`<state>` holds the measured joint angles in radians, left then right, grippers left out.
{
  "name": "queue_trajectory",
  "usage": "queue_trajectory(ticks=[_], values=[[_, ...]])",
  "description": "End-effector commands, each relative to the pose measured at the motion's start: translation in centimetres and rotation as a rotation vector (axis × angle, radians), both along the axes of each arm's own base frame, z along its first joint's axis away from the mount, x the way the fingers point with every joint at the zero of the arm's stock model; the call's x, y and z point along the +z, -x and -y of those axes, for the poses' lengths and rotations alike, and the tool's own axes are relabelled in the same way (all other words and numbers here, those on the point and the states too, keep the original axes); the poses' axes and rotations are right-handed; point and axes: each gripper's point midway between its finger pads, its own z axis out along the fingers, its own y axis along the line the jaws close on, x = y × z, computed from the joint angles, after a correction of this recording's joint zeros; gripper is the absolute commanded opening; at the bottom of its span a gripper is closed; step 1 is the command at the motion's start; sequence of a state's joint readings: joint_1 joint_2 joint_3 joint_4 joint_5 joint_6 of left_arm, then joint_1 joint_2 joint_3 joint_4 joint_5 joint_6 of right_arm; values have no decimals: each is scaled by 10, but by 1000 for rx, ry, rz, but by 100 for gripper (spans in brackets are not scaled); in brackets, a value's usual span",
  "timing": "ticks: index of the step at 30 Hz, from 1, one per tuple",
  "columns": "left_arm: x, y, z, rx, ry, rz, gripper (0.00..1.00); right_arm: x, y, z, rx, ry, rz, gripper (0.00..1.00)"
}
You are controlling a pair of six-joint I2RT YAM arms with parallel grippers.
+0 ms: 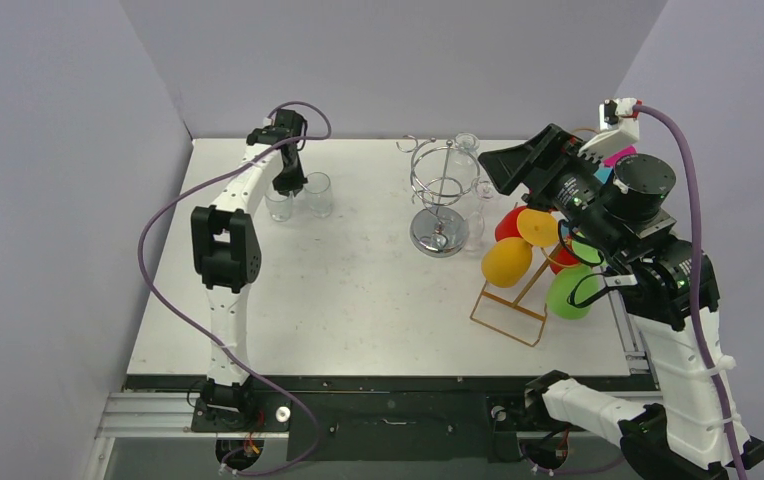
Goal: Take the wine glass off the wine glass rack
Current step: Place the wine glass at the center of the board.
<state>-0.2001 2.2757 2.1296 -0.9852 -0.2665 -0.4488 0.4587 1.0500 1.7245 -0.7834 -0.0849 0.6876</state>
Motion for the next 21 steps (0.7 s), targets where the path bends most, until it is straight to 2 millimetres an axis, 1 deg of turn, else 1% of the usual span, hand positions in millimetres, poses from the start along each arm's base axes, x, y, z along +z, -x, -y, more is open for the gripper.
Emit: queue_trajectory(ticks=[1, 3, 5, 6, 7, 8, 10, 13, 21], values=[[17, -13, -1, -2, 31, 55, 0, 11, 4, 7, -20, 3, 39, 80], [16, -13, -3, 5, 38, 53, 0, 9, 4, 7, -20, 5, 34, 80], [17, -13, -5, 9, 42, 54, 5, 7, 3, 7, -22, 7, 30, 80], [18, -13, -7, 12, 43, 59, 11, 7, 3, 7, -23, 7, 28, 80], [20, -13, -7, 13, 42, 61, 15, 6, 2, 7, -22, 7, 26, 80], [23, -13, -9, 17, 41, 69, 21, 5, 2, 7, -23, 7, 26, 80], [31, -14, -12, 19, 40, 83, 29, 5, 2, 6, -23, 6, 25, 80], [46, -16, -16, 21, 34, 113, 34, 4, 1, 6, -24, 5, 21, 80], [79, -18, -21, 19, 25, 165, 48, -3, -2, 5, -26, 16, 1, 80]])
